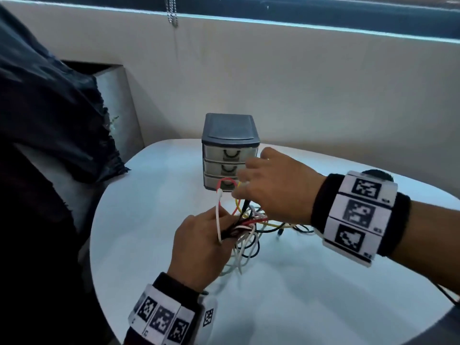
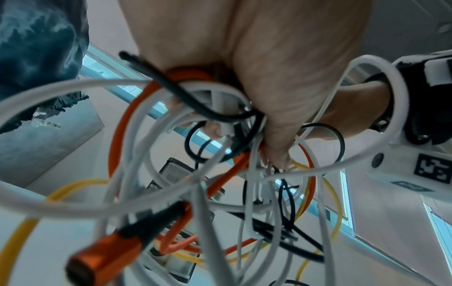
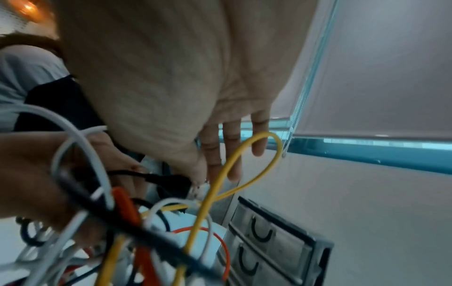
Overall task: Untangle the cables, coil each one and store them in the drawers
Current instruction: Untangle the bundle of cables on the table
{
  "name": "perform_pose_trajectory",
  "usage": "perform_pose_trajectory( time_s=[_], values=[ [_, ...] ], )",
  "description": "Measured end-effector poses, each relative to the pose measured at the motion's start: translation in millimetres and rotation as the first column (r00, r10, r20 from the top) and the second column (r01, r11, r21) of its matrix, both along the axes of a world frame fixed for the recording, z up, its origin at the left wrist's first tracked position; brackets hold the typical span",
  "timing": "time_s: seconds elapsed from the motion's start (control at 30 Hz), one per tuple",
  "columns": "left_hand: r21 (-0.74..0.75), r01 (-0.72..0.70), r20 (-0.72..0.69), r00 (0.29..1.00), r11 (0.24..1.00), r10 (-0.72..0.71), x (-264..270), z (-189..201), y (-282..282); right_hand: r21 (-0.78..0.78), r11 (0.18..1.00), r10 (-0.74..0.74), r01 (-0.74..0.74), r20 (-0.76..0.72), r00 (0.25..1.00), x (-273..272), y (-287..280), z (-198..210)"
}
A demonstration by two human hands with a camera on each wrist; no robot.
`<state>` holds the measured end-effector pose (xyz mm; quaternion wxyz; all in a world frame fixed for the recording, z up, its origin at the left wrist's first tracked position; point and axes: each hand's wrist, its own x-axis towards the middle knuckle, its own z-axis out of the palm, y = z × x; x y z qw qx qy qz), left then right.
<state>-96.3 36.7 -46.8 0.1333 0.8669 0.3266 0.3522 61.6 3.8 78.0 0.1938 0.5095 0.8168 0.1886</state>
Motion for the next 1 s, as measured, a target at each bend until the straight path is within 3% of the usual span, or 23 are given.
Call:
perform_pose_trajectory(
  time_s=[0.13,0.27,0.4,0.47,0.53,0.6,0.77,0.8,0.9,1.0],
  values=[
    [0.082,0.028,-0.018,0.999,0.996,-0.026,3,4,-2,-0.180,0.981,-0.096,0.079,-0.088,0.991,1,5,-3],
    [0.128,0.039,-0.119,0.993,0.991,-0.024,7,-3,-5,-0.239,0.964,-0.117,0.114,0.002,0.993,-8,3,-6],
    [0.101,0.041,-0.128,0.991,0.994,-0.028,6,-3,-4,-0.057,0.994,-0.087,0.090,0.056,0.995,-5,8,6],
    [0.088,0.043,-0.100,0.994,0.995,-0.034,2,-3,-3,0.168,0.972,-0.153,0.166,-0.089,0.984,7,16,23],
    [0.050,0.046,-0.080,0.996,0.998,-0.042,-2,-3,-2,0.402,0.846,-0.203,0.351,-0.366,0.908,30,26,47],
    [0.015,0.035,-0.031,0.999,0.999,-0.035,-6,-1,1,0.487,0.675,-0.202,0.554,-0.600,0.774,57,32,68],
    [-0.032,-0.011,0.053,0.999,0.999,0.012,-14,-4,11,0.403,0.376,-0.183,0.834,-0.851,0.493,104,36,78],
    [-0.100,-0.016,0.085,0.996,0.995,0.024,-16,-8,12,0.351,0.341,-0.160,0.872,-0.893,0.421,114,36,78],
    [-0.447,0.054,0.277,0.958,0.893,0.080,-22,-18,16,0.236,0.397,-0.101,0.887,-0.949,0.298,136,33,65],
    [-0.613,0.152,0.405,0.903,0.775,0.143,-23,-13,17,0.174,0.494,-0.034,0.852,-0.975,0.218,140,32,33]
  ],
)
